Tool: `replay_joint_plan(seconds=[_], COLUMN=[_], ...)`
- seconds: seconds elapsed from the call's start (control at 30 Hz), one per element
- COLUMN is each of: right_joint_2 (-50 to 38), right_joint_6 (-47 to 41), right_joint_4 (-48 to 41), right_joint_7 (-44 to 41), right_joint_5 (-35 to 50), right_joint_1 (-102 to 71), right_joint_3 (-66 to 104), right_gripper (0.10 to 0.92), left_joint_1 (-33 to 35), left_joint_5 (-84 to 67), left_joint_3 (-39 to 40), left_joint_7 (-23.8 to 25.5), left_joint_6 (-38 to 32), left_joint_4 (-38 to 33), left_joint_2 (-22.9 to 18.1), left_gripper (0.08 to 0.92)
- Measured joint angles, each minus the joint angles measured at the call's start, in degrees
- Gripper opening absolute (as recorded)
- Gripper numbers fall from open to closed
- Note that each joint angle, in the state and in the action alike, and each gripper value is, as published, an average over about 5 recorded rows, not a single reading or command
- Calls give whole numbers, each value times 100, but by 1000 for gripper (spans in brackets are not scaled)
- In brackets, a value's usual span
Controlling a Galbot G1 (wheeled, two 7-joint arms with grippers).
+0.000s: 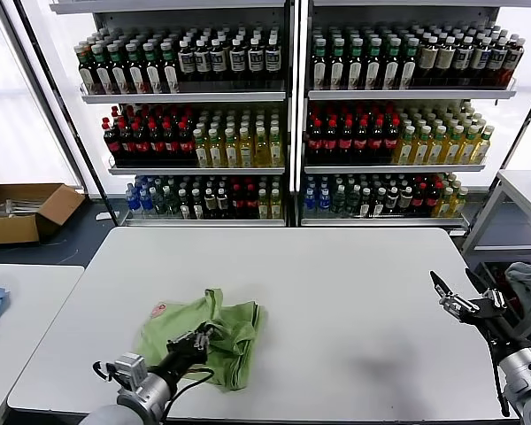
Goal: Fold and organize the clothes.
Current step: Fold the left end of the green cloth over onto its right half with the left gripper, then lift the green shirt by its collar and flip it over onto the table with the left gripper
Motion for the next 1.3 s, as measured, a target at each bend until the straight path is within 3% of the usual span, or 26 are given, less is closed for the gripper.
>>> replay_joint_plan(seconds=[0.4,0.67,0.97,1.3], right_joint_2=[6,18,56,52], right_joint_6=[-31,-8,-4,-2], right_joint_4=[20,-8,0,5], right_joint_7=[-2,-1,-1,-1], right_joint_5=[38,55,17,-8], right_joint_1=[-15,-19,-12,-3], right_joint_3=[39,36,-50,-60], right_gripper=[823,823,823,823], left_joint_1=[78,156,52,-235], left_joint_5=[78,-307,-525,-278], left_joint_3=[394,-161,-1143,-1326], left_joint_7=[-108,-101,-258,-618], left_joint_6=[-28,54,147,178], left_joint_4=[-84,-487,-143,676], left_joint_2=[-187,86,561,526], left_gripper=[554,779,823,823])
